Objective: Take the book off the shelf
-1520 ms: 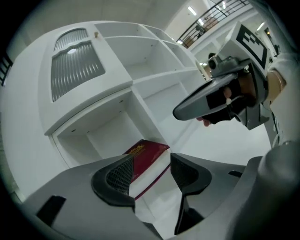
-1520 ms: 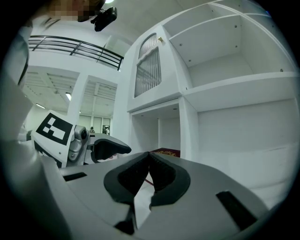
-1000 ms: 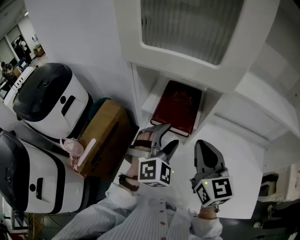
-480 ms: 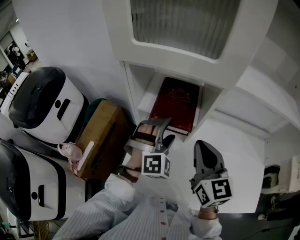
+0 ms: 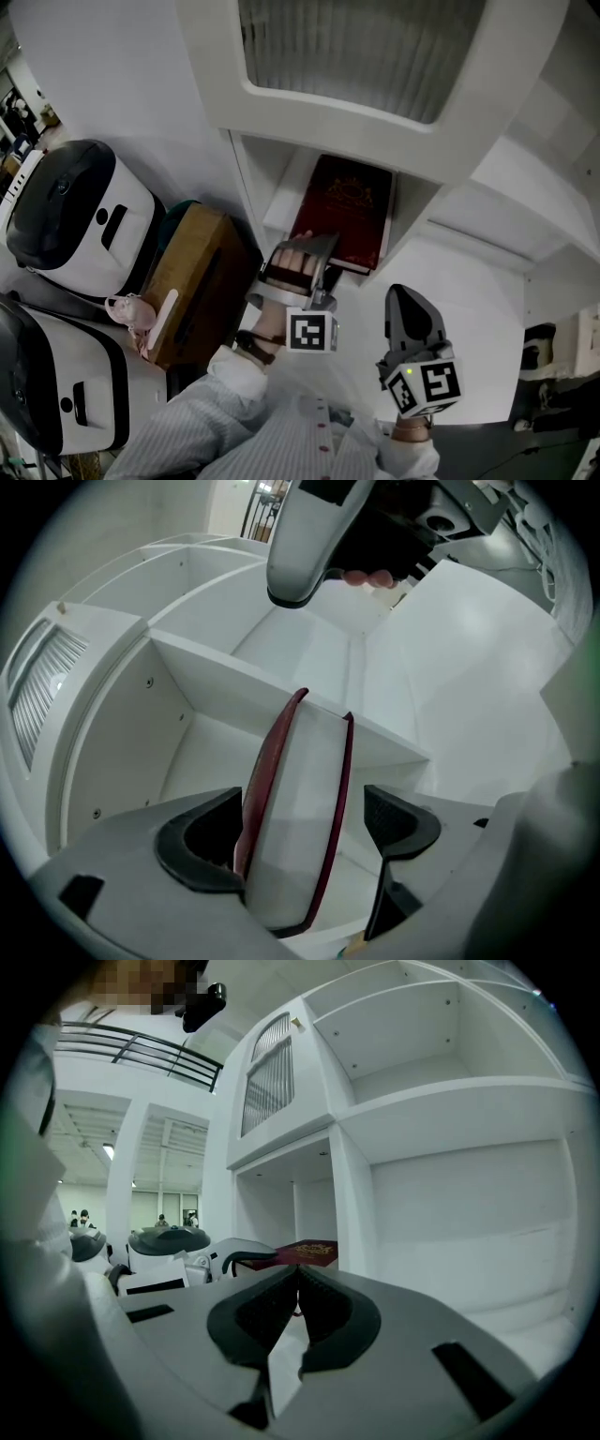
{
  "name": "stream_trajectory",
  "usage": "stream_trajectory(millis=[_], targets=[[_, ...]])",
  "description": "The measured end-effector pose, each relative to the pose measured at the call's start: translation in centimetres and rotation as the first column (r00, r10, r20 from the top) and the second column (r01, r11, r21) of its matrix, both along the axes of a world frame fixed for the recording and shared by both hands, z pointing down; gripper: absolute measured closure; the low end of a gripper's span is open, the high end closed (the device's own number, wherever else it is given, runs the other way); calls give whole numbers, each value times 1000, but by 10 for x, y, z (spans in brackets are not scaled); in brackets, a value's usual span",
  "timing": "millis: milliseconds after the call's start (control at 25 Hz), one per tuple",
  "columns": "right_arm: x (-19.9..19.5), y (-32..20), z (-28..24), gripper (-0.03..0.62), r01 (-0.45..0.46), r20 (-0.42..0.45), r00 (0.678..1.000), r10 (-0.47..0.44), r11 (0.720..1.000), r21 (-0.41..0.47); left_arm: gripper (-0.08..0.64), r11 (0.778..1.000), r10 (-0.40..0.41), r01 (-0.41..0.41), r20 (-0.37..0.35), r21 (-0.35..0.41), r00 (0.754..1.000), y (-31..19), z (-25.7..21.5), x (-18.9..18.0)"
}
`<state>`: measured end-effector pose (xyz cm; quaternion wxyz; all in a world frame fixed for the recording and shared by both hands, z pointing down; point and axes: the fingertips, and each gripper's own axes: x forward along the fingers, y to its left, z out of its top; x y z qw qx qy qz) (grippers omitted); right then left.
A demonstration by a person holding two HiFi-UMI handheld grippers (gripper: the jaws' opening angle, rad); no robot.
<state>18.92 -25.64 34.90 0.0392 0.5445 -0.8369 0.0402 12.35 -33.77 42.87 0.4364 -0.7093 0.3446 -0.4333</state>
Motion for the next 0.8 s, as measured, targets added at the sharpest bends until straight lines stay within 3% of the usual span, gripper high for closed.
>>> stream_trajectory(millis=[640,760,800], targets=[[5,-8,7,578,-35,-4,999,35,999,-25,166,999,12,-14,42,39,999,-9,5,9],[3,-8,7,578,-36,-6,999,36,999,-27,265,997,15,-19,48,80,999,-10,-1,8],[3,-7,7,578,-36,-7,999,36,999,-27,267,996,16,-20,47,83,999,-10,-2,8]])
